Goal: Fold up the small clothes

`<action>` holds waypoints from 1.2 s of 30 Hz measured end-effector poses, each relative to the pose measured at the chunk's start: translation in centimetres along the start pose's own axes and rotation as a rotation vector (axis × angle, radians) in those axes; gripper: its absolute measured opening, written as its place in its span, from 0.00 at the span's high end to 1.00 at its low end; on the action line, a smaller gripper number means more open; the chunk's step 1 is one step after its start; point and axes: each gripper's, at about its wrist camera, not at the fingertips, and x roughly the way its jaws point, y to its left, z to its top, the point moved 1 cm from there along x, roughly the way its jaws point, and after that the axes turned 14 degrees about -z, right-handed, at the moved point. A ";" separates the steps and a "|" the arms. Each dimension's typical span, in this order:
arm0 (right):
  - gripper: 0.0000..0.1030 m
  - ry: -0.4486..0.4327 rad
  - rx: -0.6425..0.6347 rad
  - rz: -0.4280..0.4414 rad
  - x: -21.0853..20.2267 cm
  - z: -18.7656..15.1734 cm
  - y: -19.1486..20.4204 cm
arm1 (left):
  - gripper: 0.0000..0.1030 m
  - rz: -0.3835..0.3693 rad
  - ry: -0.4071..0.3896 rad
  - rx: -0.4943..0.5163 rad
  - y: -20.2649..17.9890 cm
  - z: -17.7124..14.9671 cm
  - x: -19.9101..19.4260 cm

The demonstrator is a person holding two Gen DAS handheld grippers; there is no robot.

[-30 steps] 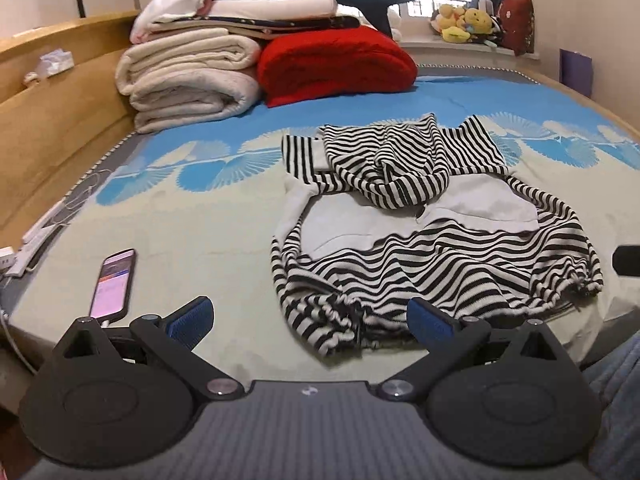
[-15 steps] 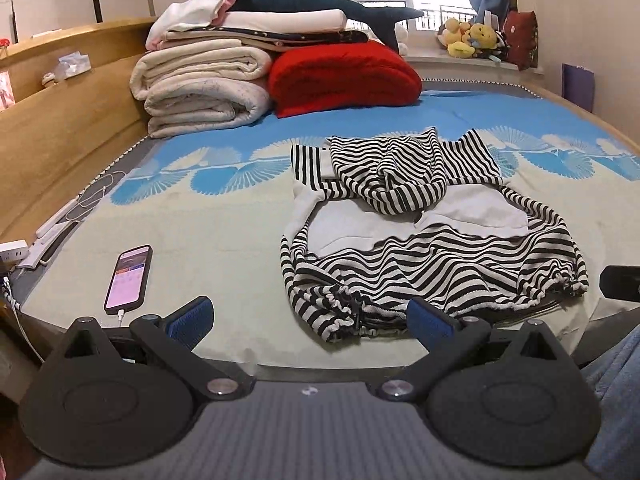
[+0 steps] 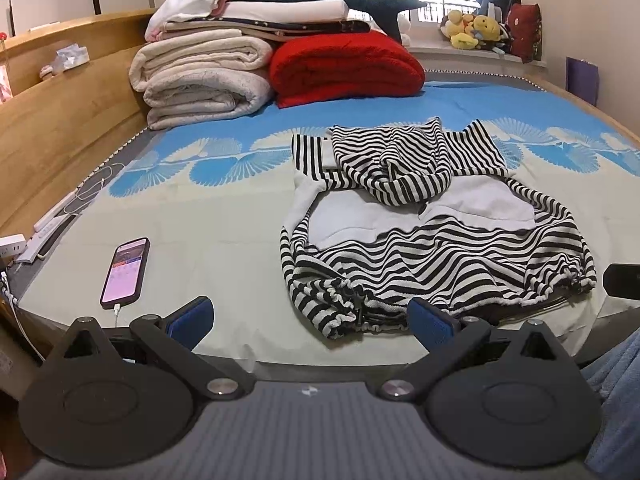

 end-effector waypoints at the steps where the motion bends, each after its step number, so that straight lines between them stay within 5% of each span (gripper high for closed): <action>1: 0.16 0.002 0.001 0.000 0.2 0.0 0.0 | 0.00 0.001 0.002 -0.001 0.1 0.0 0.2; 20: 0.16 0.075 -0.007 -0.012 5.2 0.8 0.4 | 0.00 0.007 0.074 -0.023 1.2 0.6 5.2; 36: 0.16 0.192 0.054 -0.137 14.6 1.8 -2.8 | 0.00 0.044 0.167 -0.032 3.3 1.5 13.4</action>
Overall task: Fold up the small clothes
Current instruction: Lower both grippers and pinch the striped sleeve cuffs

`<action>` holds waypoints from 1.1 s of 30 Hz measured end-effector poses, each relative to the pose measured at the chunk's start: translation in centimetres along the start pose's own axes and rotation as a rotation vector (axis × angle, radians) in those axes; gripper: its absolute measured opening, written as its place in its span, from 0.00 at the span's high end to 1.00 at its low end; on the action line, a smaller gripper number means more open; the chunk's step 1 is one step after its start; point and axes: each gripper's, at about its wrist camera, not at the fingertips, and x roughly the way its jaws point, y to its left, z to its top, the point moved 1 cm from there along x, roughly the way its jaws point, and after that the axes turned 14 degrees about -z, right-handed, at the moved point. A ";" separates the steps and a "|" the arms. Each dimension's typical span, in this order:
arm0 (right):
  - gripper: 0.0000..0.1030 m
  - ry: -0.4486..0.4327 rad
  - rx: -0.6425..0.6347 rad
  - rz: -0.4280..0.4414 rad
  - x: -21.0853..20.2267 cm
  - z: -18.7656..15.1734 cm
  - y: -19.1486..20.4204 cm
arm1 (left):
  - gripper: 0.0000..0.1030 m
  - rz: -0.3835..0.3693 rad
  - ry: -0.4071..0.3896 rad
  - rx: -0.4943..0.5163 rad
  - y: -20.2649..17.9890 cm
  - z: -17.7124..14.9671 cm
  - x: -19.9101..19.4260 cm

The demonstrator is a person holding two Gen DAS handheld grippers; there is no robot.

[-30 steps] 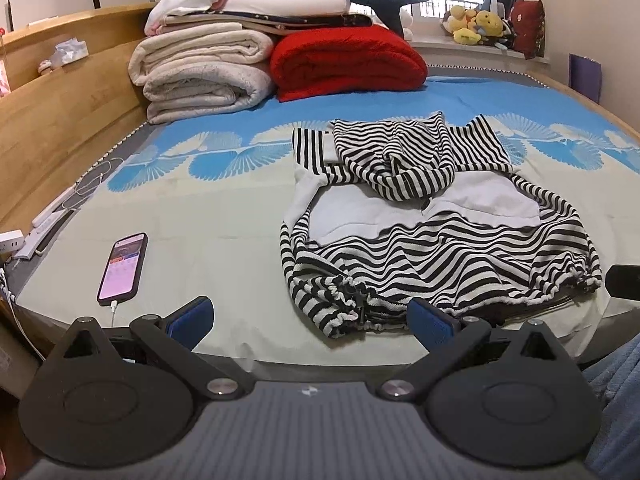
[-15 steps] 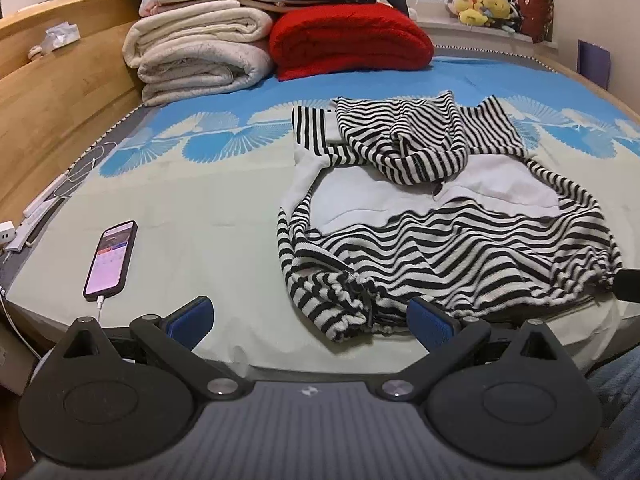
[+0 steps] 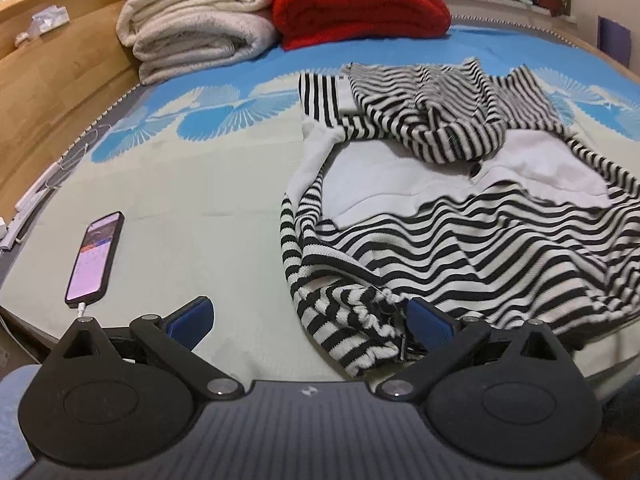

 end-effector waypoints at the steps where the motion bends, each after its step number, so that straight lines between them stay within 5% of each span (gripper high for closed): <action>1: 0.17 0.009 0.000 -0.007 0.6 0.1 0.0 | 0.00 0.001 0.007 -0.004 0.1 0.1 0.5; 12: 0.17 -0.006 -0.007 -0.063 4.4 1.5 -0.1 | 0.00 -0.011 0.053 -0.007 1.4 1.3 4.6; 19: 0.17 -0.061 0.099 -0.097 7.1 5.0 -5.2 | 0.00 -0.073 -0.166 -0.044 4.9 4.7 3.7; 22: 0.17 0.000 0.119 -0.044 9.2 5.2 -6.4 | 0.00 -0.176 -0.091 -0.049 6.0 4.8 6.5; 27: 0.16 0.120 0.092 0.066 11.1 3.7 -6.0 | 0.00 -0.314 0.144 -0.138 6.6 3.0 10.4; 33: 0.17 0.133 0.007 0.231 9.9 2.4 -4.8 | 0.01 -0.316 0.143 -0.130 6.5 2.6 10.1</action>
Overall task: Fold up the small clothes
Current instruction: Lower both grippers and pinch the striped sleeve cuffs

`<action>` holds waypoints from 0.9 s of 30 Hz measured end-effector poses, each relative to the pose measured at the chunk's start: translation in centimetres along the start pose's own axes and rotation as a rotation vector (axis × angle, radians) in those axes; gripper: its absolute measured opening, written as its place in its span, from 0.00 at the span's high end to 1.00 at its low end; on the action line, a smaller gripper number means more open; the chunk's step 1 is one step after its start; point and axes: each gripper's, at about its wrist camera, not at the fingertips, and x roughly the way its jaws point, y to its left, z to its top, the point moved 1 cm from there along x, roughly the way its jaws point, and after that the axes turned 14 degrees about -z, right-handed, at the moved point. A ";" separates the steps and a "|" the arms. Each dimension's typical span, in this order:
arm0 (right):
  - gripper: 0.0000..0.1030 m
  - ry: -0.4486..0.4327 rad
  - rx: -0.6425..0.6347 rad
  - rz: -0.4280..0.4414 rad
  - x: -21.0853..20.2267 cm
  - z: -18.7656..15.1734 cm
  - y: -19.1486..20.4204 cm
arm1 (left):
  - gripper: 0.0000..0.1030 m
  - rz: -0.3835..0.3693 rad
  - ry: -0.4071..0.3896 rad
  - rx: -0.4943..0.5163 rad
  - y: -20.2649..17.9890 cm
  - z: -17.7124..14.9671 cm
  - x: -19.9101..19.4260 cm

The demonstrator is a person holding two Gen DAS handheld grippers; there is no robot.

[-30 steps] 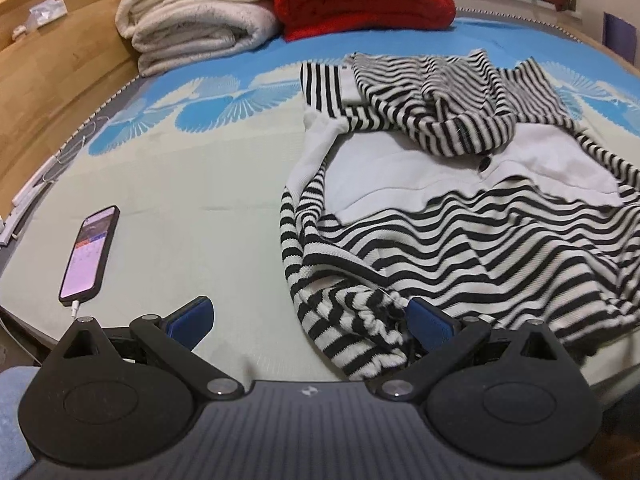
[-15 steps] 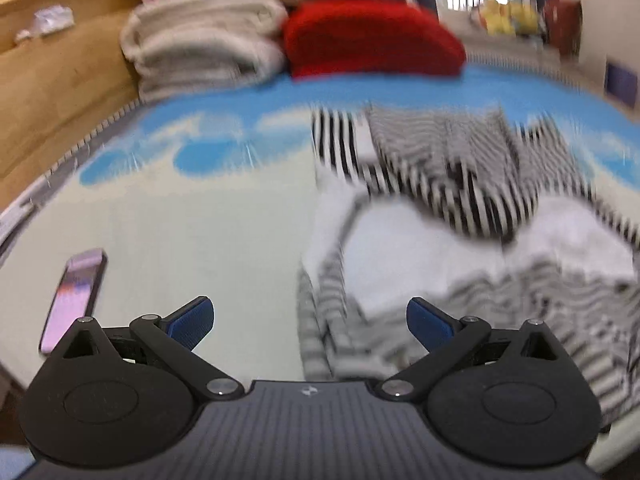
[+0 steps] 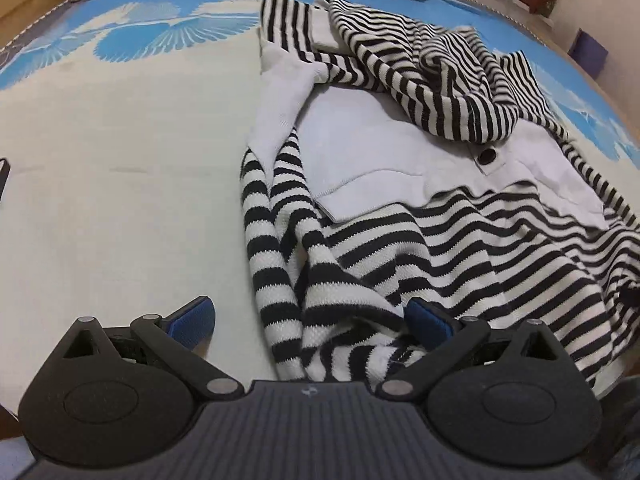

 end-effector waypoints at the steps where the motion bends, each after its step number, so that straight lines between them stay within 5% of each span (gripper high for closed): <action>1: 0.17 -0.005 -0.006 -0.001 -0.1 -0.2 0.2 | 0.01 0.010 -0.005 -0.005 0.0 0.0 0.0; 14: 0.17 -0.066 0.014 -0.039 0.1 -0.6 0.4 | 0.00 0.137 -0.071 0.019 -0.8 -1.3 -0.1; 27: 0.08 -0.056 -0.023 -0.063 0.7 -0.2 1.5 | 0.00 0.126 -0.059 0.039 0.0 -0.8 0.8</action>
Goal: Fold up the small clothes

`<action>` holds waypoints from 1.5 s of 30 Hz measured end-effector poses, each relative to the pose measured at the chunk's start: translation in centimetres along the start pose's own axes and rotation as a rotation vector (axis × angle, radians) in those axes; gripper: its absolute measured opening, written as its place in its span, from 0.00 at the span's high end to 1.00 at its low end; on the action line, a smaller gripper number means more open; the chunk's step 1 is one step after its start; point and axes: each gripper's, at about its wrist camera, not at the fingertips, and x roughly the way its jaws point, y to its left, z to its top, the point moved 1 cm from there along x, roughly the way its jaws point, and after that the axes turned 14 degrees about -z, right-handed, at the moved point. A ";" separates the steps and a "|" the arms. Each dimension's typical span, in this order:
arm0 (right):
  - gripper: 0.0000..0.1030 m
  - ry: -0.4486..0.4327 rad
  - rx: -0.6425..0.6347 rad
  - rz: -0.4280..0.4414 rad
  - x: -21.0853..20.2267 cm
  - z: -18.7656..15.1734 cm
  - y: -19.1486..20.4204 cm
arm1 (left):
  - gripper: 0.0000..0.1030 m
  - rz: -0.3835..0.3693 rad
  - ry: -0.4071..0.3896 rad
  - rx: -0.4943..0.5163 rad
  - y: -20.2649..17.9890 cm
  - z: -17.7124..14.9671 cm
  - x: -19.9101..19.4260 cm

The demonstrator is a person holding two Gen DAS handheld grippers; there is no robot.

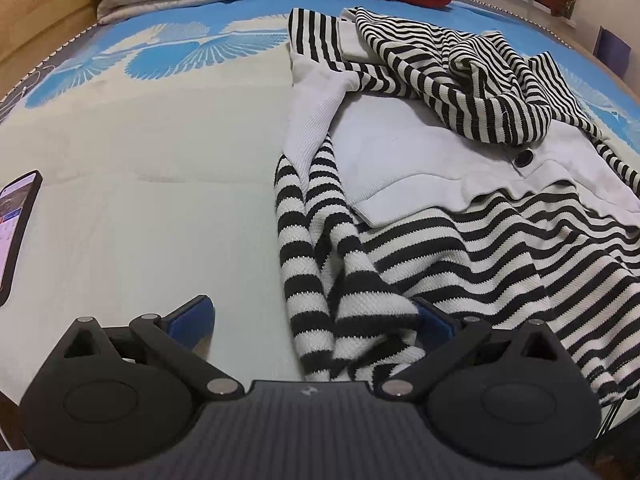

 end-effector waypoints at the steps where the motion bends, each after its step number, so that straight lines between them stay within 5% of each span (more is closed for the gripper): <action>1: 0.08 0.002 -0.007 -0.003 0.0 0.0 0.1 | 0.00 0.004 0.003 0.001 0.0 0.0 0.0; 3: 0.12 0.005 -0.022 -0.003 -0.1 -0.1 0.3 | 0.00 0.013 0.022 -0.021 0.3 -0.1 -0.3; 4: 0.23 0.003 -0.023 -0.009 -0.4 -0.2 0.3 | 0.02 0.009 0.033 -0.045 0.6 -0.1 -0.6; 5: 0.33 0.004 -0.020 -0.010 -0.7 -0.3 0.2 | 0.21 -0.001 0.028 -0.058 0.7 -0.2 -1.1; 6: 0.63 0.009 -0.001 -0.008 -1.2 -0.5 0.0 | 0.64 -0.031 0.010 -0.058 0.7 -0.3 -1.9; 7: 0.83 0.027 0.031 0.012 -1.3 -0.6 -0.4 | 0.89 -0.094 0.007 -0.063 0.7 -0.3 -2.5; 9: 0.85 0.070 0.133 0.050 -1.3 -0.7 -1.5 | 0.91 -0.144 0.006 -0.128 0.7 -0.2 -3.7; 18: 0.89 0.092 0.345 0.126 -8.5 -3.0 -5.7 | 0.91 -0.206 -0.027 -0.045 -1.6 -2.9 -12.4; 24: 0.90 0.160 0.410 0.173 -12.8 -5.8 -7.9 | 0.91 -0.290 0.034 -0.120 -0.6 -5.5 -15.9; 28: 0.90 0.184 0.443 0.180 -13.0 -2.6 -7.2 | 0.91 -0.345 0.064 -0.168 0.9 -1.2 -15.8; 32: 0.90 0.127 0.423 0.178 -11.0 6.5 -4.8 | 0.91 -0.368 0.059 -0.147 2.7 10.0 -12.9; 34: 0.90 0.078 0.419 0.146 -8.0 12.8 -3.4 | 0.82 -0.347 0.060 -0.148 3.8 17.7 -8.6; 35: 0.89 0.076 0.432 0.123 -5.8 15.9 -2.9 | 0.62 -0.332 0.055 -0.164 4.3 20.9 -6.0; 36: 0.82 0.081 0.444 0.091 -3.2 18.7 -2.3 | 0.39 -0.284 0.038 -0.199 5.2 24.1 -3.1; 38: 0.51 0.089 0.540 -0.027 2.3 23.2 -2.4 | 0.11 -0.139 -0.031 -0.297 6.9 28.4 1.1; 39: 0.34 0.086 0.605 -0.108 4.4 24.4 -2.7 | 0.11 -0.077 -0.054 -0.305 7.5 30.0 2.6; 42: 0.34 0.037 0.683 -0.087 6.0 24.0 -3.6 | 0.10 -0.055 -0.091 -0.333 8.5 30.6 3.7; 45: 0.31 -0.063 0.644 0.004 4.3 20.5 -4.9 | 0.10 -0.089 -0.089 -0.269 8.0 26.8 2.8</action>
